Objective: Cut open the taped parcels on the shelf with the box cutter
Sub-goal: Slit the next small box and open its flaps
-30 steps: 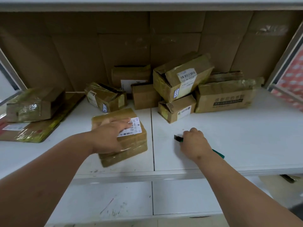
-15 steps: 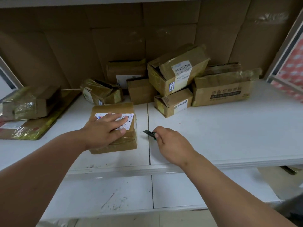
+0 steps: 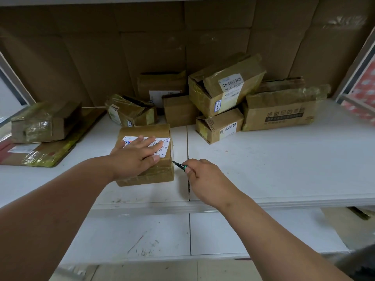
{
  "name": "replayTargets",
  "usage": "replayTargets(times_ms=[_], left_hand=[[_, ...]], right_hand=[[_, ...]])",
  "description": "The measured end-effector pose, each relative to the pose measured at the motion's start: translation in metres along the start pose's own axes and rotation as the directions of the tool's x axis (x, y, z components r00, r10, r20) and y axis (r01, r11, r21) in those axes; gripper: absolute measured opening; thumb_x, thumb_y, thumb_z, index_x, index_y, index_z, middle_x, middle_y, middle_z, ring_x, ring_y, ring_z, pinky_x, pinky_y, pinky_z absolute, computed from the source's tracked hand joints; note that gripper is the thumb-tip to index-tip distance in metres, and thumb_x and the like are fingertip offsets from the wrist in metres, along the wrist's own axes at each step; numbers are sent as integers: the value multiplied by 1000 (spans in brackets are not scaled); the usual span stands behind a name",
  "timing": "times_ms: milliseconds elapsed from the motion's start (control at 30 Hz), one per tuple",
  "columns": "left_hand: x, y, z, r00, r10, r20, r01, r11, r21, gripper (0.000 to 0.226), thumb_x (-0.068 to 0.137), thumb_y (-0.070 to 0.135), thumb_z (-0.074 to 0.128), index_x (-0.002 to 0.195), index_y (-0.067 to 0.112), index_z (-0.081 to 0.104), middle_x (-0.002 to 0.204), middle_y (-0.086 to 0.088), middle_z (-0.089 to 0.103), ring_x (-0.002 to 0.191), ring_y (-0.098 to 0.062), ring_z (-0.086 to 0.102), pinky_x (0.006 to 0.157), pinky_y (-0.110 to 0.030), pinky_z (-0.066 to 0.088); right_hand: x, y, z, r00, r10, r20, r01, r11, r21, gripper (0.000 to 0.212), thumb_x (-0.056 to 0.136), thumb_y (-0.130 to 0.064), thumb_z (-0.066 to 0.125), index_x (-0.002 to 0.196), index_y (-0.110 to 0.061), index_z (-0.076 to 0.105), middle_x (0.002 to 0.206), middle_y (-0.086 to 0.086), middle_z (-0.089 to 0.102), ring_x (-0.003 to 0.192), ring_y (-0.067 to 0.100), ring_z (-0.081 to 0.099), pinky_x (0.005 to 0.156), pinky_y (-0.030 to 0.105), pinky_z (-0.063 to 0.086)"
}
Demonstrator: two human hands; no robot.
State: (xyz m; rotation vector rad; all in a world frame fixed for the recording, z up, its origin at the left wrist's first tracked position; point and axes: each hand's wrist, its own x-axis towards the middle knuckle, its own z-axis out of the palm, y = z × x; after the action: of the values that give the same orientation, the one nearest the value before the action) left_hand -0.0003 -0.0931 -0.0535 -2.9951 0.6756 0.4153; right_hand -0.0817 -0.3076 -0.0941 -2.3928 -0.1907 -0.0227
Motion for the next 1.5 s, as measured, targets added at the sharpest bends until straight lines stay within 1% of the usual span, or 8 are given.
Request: replayTargets(times_ms=[100,233,533,733,933,1200,1367,1500], left_hand=[[0,0,0,1000,-3,-1,3,1000,-2,54,102,53,15,153,43,1,162,15,-8,150,-13,-10,119,-47,-3],[1,-1,1,1000,1,-6,-1,1000,9,54,101,53,14,152,44,0,162,15,-8,150,-14,-10,118,-48,-3],[3,-3,4,1000,15,12,-15,1000,5,58,100,58,18,152,45,-4,162,15,-11,149,-14,-13,118,-51,-5],[2,-2,4,1000,15,17,-15,1000,5,58,100,59,18,151,46,-5,161,16,-13,149,-13,-14,118,-51,-7],[-1,0,4,1000,15,8,-15,1000,-13,58,100,58,19,152,46,-4,161,17,-13,149,-12,-14,118,-49,-8],[1,-1,4,1000,20,3,-20,1000,-14,59,99,60,19,152,46,-3,161,17,-13,149,-13,-14,118,-51,-7],[1,-1,5,1000,25,3,-25,1000,-15,60,99,60,19,152,45,-4,162,16,-12,149,-14,-14,118,-51,-8],[1,-5,4,1000,12,6,-11,999,-37,58,100,59,19,152,46,-3,162,17,-12,149,-13,-14,118,-50,-9]], right_hand=[[0,-1,2,1000,4,-25,-4,1000,17,26,104,-24,37,116,-23,60,84,-4,47,74,6,46,60,16,32],[-1,-4,5,1000,22,-18,-22,1000,4,24,104,-24,38,111,-18,60,83,-1,47,75,15,47,58,25,31],[0,-11,10,996,91,-17,-90,996,17,25,103,-23,39,104,-13,62,81,8,55,65,17,47,54,26,35],[-7,-12,18,992,123,-36,-125,989,-75,19,102,-28,38,91,-24,53,67,-7,48,60,11,46,50,26,32],[-10,-12,25,983,179,-49,-179,984,-2,24,101,-30,37,79,-27,46,67,-7,49,60,14,46,50,27,30],[-5,-10,30,969,247,1,-244,961,-133,21,101,-29,38,88,-22,52,69,-6,49,59,10,46,48,25,29],[2,-13,24,945,322,58,-309,937,-165,25,95,-18,42,71,-25,44,69,-7,48,59,7,44,47,23,27],[0,-18,22,917,355,179,-272,889,-368,23,82,-3,38,67,-20,37,74,-4,46,58,9,37,46,22,24]])
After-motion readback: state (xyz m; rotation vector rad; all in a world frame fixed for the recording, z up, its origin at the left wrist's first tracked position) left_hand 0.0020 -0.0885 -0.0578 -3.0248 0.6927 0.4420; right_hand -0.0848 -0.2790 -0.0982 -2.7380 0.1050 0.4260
